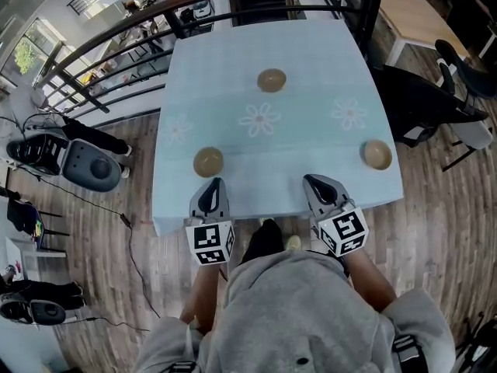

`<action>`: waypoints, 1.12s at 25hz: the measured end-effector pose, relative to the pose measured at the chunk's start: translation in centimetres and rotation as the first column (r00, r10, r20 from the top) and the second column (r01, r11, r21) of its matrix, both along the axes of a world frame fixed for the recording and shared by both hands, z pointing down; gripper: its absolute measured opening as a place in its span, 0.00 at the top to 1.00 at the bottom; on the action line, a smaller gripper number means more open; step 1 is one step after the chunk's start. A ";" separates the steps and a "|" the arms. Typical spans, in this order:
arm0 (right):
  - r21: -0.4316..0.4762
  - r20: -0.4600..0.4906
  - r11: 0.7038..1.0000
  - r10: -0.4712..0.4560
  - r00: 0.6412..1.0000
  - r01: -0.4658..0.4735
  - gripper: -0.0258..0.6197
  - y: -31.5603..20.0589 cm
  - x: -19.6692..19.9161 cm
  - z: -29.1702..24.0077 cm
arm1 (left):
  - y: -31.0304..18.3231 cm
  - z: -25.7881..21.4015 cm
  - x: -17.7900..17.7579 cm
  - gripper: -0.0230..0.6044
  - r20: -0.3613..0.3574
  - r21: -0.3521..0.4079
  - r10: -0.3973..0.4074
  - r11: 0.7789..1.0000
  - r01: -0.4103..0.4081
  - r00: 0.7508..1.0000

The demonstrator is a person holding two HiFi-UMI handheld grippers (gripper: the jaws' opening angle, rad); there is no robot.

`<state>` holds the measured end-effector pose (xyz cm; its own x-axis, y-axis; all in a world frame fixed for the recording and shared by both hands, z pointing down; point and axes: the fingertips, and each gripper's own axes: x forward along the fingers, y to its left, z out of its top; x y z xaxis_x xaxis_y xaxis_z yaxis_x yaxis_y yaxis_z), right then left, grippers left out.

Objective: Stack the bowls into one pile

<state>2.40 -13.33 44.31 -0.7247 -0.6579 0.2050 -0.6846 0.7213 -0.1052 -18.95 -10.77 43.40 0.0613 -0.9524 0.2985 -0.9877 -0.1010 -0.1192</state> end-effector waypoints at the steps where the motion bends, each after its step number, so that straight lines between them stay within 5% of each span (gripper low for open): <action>1: -0.004 -0.002 1.000 -0.002 1.000 0.002 0.92 -0.3 -0.3 0.1 | -0.5 0.4 -0.5 0.93 0.007 -0.005 -0.005 1.000 0.005 1.000; 8: -0.041 -0.037 0.999 -0.015 0.999 0.013 0.92 -2.2 -3.4 1.0 | -2.4 4.1 -6.4 0.93 -0.020 -0.109 -0.097 0.990 0.094 0.995; 17: -0.076 -0.101 0.997 -0.024 0.995 0.016 0.92 -6.4 -6.8 1.8 | -5.9 9.8 -14.1 0.93 -0.077 -0.265 -0.238 0.941 0.211 0.968; 20: -0.071 -0.123 0.997 -0.030 0.992 0.021 0.92 -7.4 -8.0 1.7 | -6.7 11.6 -15.8 0.80 -0.097 -0.307 -0.269 0.924 0.228 0.958; 28: -0.099 -0.181 0.995 -0.041 0.983 0.023 0.92 -9.1 -10.0 3.2 | -7.3 16.7 -17.7 0.79 -0.124 -0.415 -0.301 0.881 0.226 0.945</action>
<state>-7.56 -22.42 47.50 -0.6895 -0.6057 0.3970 -0.6753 0.7358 -0.0501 -36.69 -18.07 60.08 -0.0873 -0.7492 0.6566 -0.9846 0.1650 0.0574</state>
